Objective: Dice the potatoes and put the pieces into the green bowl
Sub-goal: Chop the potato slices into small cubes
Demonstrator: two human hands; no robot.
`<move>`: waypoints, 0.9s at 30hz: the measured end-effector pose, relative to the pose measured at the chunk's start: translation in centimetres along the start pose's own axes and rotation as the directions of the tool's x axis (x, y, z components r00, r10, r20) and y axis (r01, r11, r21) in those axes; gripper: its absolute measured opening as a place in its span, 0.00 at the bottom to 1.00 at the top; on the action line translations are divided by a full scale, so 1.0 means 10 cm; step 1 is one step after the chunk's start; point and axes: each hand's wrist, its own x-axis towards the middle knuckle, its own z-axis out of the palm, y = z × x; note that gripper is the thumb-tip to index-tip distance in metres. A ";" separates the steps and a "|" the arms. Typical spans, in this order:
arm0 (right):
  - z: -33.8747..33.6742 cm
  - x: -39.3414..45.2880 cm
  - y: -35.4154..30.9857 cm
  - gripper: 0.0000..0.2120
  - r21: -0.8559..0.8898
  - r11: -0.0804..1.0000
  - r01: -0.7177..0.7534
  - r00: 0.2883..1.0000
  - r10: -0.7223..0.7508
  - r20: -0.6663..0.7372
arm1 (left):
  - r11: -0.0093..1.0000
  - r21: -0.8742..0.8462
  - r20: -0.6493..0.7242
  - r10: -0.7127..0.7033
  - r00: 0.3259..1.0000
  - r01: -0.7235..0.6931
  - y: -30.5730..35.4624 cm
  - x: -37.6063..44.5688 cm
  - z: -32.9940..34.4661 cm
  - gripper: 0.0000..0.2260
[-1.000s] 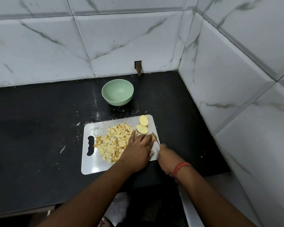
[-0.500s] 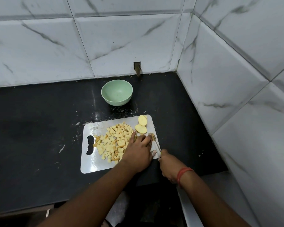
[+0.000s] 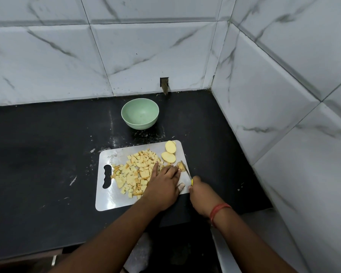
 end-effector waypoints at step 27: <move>-0.08 0.24 -0.08 0.17 -0.106 0.994 -0.010 0.992 0.024 0.123 | 0.998 0.044 -0.105 0.040 0.994 -0.036 -0.06 0.04 0.15 0.29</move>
